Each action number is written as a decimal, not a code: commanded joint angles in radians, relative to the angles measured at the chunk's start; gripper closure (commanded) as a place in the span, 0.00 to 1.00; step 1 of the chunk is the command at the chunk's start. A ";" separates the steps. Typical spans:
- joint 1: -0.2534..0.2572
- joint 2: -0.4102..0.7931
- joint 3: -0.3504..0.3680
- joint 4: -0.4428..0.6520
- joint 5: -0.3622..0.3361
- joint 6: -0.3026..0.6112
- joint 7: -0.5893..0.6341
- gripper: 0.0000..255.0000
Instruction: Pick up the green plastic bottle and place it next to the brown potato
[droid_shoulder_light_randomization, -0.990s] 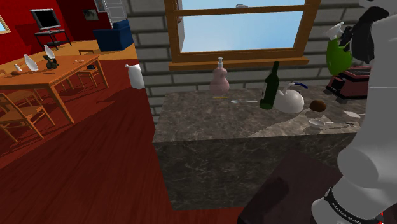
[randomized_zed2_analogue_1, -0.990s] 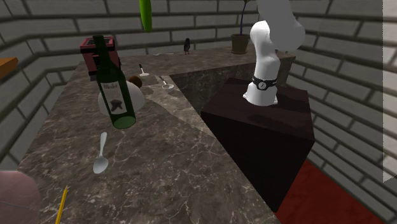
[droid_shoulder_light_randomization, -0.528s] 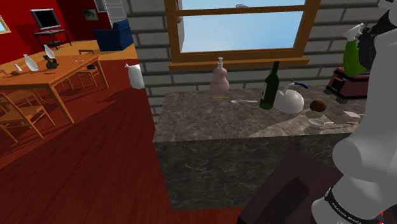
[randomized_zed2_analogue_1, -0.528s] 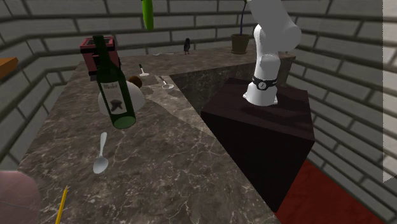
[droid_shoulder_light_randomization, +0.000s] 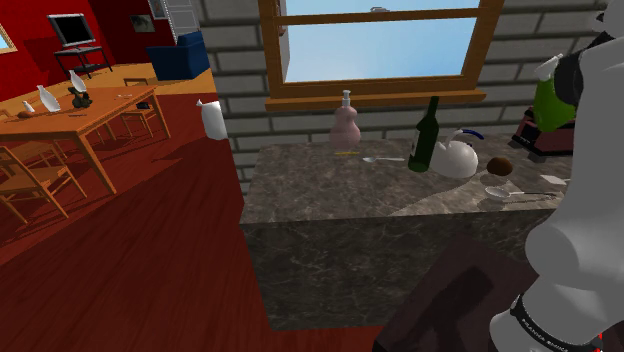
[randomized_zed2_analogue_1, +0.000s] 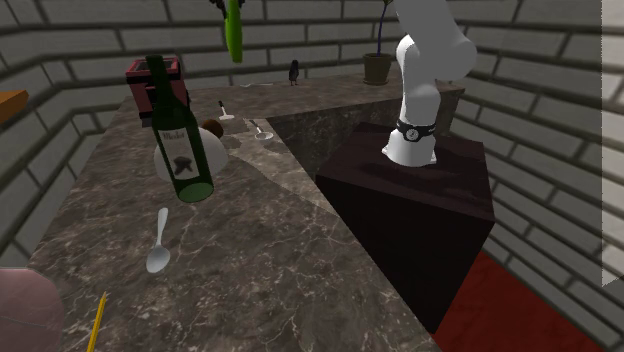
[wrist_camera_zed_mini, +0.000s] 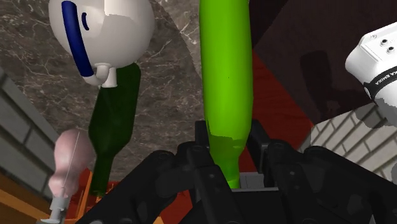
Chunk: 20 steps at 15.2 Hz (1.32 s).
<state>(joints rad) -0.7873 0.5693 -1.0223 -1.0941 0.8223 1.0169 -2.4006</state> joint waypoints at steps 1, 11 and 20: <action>0.022 -0.006 -0.008 -0.043 -0.013 0.028 -0.018 1.00; 0.111 -0.021 -0.031 -0.226 -0.049 0.161 -0.082 1.00; 0.155 -0.010 -0.033 -0.347 -0.052 0.264 -0.133 1.00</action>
<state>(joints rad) -0.6340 0.5552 -1.0572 -1.4330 0.7676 1.2710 -2.5287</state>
